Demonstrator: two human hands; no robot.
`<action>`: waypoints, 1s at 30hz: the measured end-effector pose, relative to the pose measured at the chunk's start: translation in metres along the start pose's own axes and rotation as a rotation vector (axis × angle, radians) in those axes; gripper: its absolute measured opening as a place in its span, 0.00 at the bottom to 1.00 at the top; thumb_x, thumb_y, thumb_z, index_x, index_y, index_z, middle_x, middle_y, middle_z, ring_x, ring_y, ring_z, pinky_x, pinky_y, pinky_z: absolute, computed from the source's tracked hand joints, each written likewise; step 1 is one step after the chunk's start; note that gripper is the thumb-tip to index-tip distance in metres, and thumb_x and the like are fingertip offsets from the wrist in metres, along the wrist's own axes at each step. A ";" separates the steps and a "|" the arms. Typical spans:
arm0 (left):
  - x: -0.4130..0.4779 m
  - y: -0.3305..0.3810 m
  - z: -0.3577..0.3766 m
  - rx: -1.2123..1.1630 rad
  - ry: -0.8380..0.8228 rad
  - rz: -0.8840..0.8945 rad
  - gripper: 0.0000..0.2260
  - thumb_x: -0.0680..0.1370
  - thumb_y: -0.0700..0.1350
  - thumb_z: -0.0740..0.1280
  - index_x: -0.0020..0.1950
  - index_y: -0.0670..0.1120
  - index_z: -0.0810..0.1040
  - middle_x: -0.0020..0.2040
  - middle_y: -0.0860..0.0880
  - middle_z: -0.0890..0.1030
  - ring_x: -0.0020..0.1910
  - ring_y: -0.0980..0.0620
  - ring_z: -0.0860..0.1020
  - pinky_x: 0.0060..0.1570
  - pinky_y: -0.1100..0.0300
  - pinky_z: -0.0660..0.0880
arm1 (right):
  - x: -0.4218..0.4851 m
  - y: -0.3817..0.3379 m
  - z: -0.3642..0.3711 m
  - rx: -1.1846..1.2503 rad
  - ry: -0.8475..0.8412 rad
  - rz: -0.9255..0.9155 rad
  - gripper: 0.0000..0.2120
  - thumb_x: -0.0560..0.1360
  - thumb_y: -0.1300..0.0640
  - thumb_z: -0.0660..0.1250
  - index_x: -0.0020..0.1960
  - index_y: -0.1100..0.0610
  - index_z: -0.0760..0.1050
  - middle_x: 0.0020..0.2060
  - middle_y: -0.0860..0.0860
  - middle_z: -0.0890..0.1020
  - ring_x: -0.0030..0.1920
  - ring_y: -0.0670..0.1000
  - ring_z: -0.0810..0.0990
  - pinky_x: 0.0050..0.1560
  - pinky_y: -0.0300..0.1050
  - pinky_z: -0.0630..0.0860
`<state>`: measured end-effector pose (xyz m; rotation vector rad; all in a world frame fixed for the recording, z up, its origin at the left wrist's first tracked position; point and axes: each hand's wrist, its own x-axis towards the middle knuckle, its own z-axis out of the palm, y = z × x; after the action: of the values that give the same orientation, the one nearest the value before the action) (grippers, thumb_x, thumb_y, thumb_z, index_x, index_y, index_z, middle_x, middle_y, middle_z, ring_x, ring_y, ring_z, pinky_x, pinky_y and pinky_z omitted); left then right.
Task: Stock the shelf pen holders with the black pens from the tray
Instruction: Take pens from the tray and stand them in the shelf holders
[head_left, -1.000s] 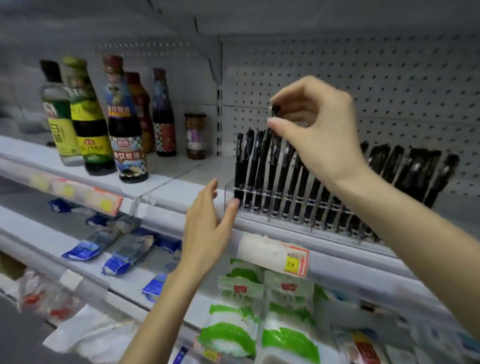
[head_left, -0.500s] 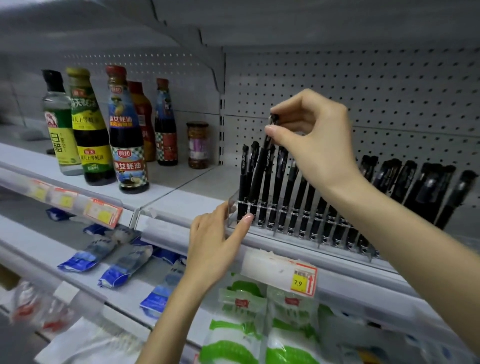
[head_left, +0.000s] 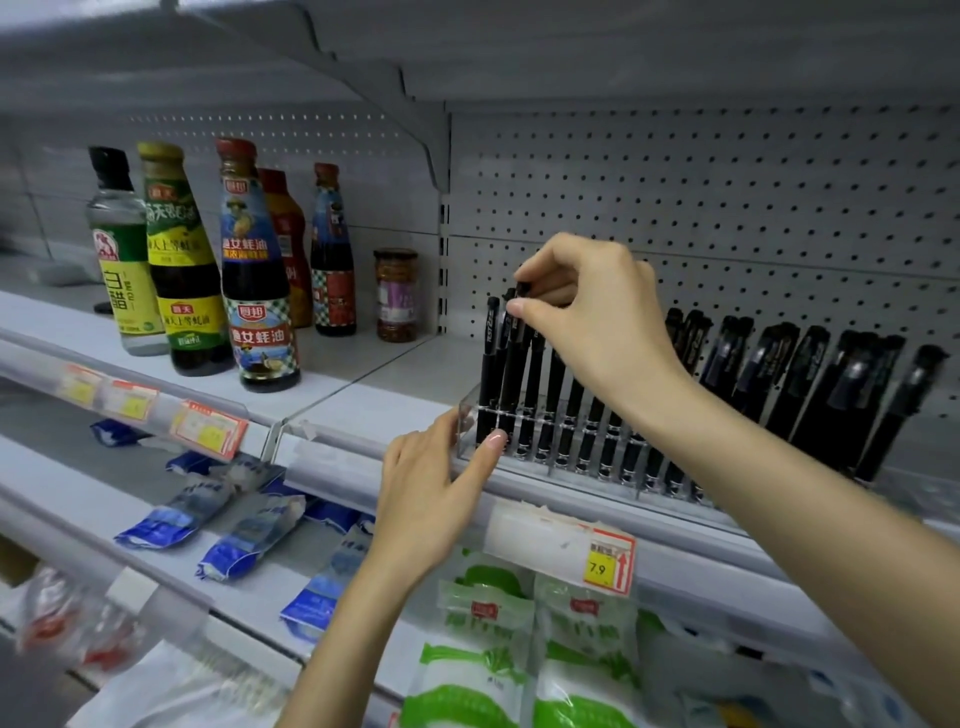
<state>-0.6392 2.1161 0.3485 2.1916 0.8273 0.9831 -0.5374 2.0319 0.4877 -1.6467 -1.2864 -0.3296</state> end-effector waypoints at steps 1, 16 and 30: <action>0.000 -0.001 0.000 -0.003 0.003 0.000 0.34 0.69 0.76 0.47 0.68 0.59 0.66 0.57 0.59 0.72 0.58 0.59 0.63 0.52 0.63 0.57 | 0.001 -0.001 0.000 -0.004 -0.001 0.011 0.05 0.71 0.61 0.73 0.46 0.55 0.79 0.39 0.47 0.81 0.42 0.44 0.81 0.45 0.33 0.77; 0.003 -0.002 -0.001 -0.021 0.013 0.027 0.35 0.68 0.74 0.47 0.68 0.58 0.67 0.59 0.59 0.74 0.59 0.59 0.63 0.53 0.64 0.57 | -0.002 -0.001 0.000 -0.233 -0.058 -0.057 0.11 0.72 0.59 0.73 0.54 0.55 0.80 0.47 0.49 0.74 0.46 0.47 0.74 0.49 0.37 0.70; -0.111 0.017 0.004 -0.541 0.202 0.121 0.12 0.79 0.48 0.60 0.60 0.48 0.76 0.58 0.53 0.80 0.59 0.57 0.77 0.56 0.66 0.72 | -0.139 0.017 -0.026 0.067 -0.098 0.004 0.15 0.70 0.59 0.75 0.55 0.53 0.79 0.42 0.49 0.77 0.39 0.45 0.77 0.42 0.33 0.74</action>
<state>-0.6898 2.0232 0.3110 1.7091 0.4440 1.3262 -0.5698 1.9301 0.3935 -1.6252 -1.3526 -0.2041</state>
